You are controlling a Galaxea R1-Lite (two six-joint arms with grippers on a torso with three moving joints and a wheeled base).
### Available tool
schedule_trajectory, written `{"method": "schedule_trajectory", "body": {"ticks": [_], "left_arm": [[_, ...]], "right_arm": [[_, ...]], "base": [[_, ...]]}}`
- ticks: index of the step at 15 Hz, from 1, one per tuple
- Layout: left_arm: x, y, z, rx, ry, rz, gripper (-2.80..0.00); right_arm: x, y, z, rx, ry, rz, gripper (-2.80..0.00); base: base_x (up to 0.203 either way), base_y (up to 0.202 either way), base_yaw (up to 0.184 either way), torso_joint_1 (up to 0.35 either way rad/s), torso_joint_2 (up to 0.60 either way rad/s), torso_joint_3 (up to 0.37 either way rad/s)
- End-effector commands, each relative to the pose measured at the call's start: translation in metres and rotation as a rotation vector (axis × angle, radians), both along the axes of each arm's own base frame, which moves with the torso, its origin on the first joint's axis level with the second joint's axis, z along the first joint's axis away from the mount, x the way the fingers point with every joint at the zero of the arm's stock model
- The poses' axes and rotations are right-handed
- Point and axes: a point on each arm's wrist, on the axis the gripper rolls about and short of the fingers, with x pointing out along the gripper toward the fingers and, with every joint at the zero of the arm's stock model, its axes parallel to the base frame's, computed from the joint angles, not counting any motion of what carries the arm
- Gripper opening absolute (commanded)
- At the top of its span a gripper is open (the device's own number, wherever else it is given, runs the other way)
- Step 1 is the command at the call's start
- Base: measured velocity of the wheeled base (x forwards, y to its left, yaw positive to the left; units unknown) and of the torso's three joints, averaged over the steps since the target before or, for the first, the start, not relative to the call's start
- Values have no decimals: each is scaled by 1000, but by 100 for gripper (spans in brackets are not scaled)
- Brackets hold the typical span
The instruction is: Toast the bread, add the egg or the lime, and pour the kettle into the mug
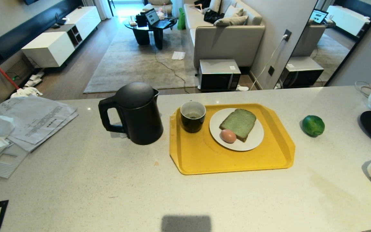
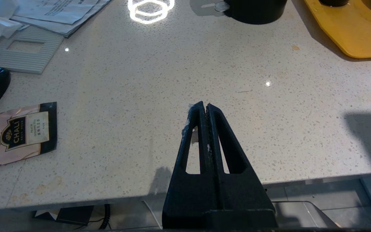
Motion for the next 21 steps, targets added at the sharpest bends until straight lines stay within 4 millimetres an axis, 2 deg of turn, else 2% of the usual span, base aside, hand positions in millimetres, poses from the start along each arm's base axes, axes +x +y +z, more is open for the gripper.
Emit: {"method": "schedule_trajectory", "body": {"ticks": [1,21], "left_arm": [[0,0,0,0,1,0,-280],[0,0,0,0,1,0,-280]], "right_arm": [[0,0,0,0,2,1,-280],[0,0,0,1,3,-3,-280]], "base": [[0,0,0,0,0,0],[0,0,0,0,1,0]]}}
